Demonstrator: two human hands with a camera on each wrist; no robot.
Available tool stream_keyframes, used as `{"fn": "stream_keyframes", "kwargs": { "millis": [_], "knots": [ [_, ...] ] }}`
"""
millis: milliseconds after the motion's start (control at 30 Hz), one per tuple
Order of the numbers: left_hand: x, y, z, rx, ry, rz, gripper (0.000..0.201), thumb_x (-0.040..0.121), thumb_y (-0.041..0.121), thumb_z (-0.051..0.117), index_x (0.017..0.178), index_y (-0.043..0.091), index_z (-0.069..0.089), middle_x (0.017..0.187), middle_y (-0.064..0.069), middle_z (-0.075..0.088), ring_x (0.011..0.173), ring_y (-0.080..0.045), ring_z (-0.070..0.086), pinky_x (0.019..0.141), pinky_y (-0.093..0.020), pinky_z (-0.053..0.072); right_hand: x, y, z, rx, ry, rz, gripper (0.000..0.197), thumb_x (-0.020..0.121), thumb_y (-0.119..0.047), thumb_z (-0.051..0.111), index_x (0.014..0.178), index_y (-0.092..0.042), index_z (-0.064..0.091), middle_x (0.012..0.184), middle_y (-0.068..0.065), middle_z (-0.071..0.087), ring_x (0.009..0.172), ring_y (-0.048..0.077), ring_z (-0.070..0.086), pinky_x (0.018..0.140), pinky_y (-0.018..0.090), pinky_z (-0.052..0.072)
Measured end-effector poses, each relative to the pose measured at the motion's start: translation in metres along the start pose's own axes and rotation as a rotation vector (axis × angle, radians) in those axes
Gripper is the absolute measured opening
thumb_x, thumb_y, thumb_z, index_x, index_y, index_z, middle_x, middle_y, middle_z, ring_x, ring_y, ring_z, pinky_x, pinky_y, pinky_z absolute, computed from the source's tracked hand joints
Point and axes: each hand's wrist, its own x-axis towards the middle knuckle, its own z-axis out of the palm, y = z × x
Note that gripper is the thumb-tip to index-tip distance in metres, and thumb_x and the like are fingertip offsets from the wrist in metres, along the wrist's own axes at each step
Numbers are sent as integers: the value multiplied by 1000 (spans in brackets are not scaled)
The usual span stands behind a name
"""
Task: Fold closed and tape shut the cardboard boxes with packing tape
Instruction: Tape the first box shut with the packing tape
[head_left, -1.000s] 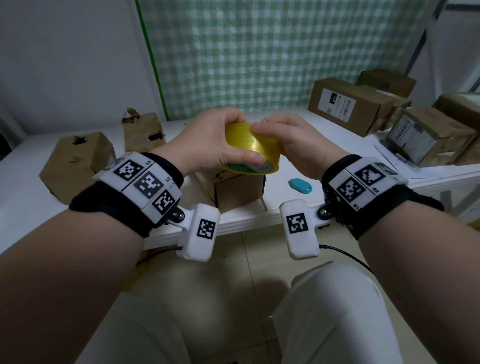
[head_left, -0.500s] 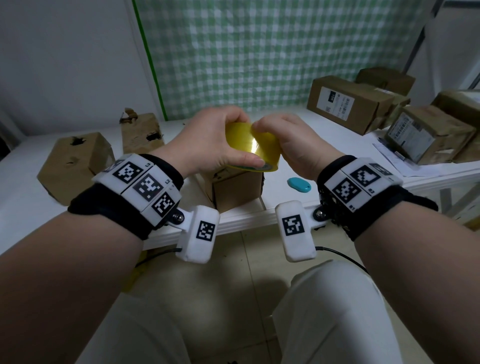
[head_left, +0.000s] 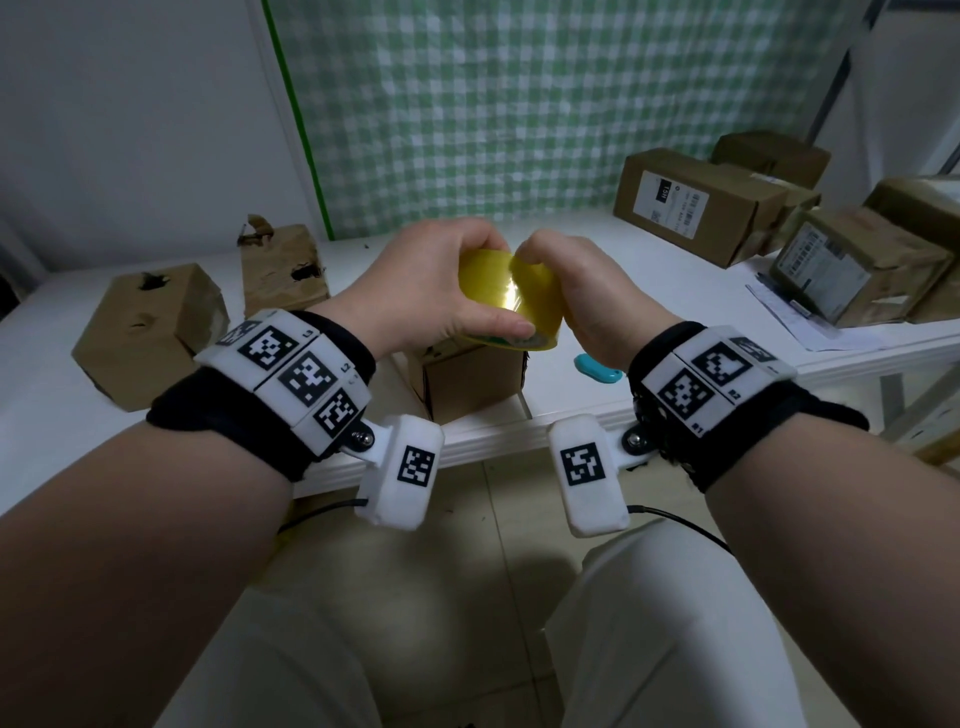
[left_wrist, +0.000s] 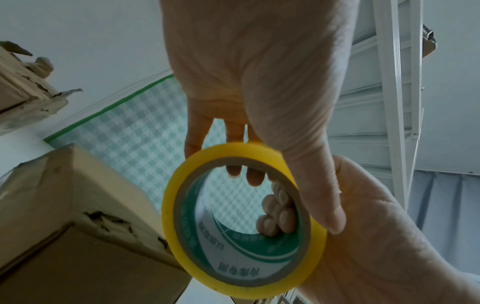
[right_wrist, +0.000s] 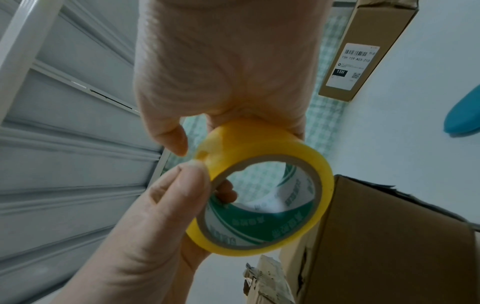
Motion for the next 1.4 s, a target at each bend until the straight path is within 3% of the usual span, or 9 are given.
{"fn": "stream_keyframes", "kwargs": {
  "millis": [367,533,667,800,867,933,1033,1400],
  "knots": [
    [-2,3,5,-15,3,-22,52,57,49,83,98,32,56,85,20,52,80,-2,49,62,-17,36,0,-2,1,-12,32,53,19,60,-31,47,68,-14,45,67,1,39,64,16,35,58,31,26],
    [-1,2,6,-53,-4,-28,50,59,46,83,99,30,55,91,15,54,86,-8,51,65,-18,39,2,0,-1,-46,40,29,17,58,-25,44,64,-11,39,67,4,31,67,22,28,57,33,21],
    [1,-5,1,-118,-12,-29,52,62,45,80,105,26,57,103,6,58,97,-12,55,75,-20,44,4,4,-11,-47,-63,-15,32,58,-31,52,78,-5,53,76,8,40,78,25,34,67,37,26],
    [0,-12,-2,-196,-17,-58,59,67,39,78,120,27,57,124,9,55,116,-5,47,88,-11,37,3,4,-22,-45,-162,-15,19,68,-21,52,79,-8,62,71,1,55,74,17,48,71,31,36],
    [1,-12,-5,-189,-3,-46,58,72,31,78,126,27,57,133,10,50,124,-2,42,101,-20,35,5,5,-23,-95,-137,-25,20,70,-24,57,83,-11,65,76,2,59,76,15,53,72,28,39],
    [3,-9,-6,-125,53,-40,52,79,22,74,128,25,57,136,8,51,127,-5,42,107,-25,32,6,6,-21,-151,-94,-46,17,77,-23,63,87,-10,64,79,1,60,73,12,55,67,23,40],
    [7,-4,-3,42,155,-29,45,85,19,67,129,21,58,132,5,58,125,-8,48,108,-26,34,6,6,-18,-202,-29,-67,10,90,-13,60,95,-6,63,81,2,60,70,11,55,63,22,41],
    [10,6,12,199,394,49,42,85,15,65,126,19,60,103,3,72,106,-15,63,98,-36,46,6,4,-12,-336,28,-100,10,88,-17,62,95,-12,66,88,4,63,77,13,56,65,25,43]
  ]
}}
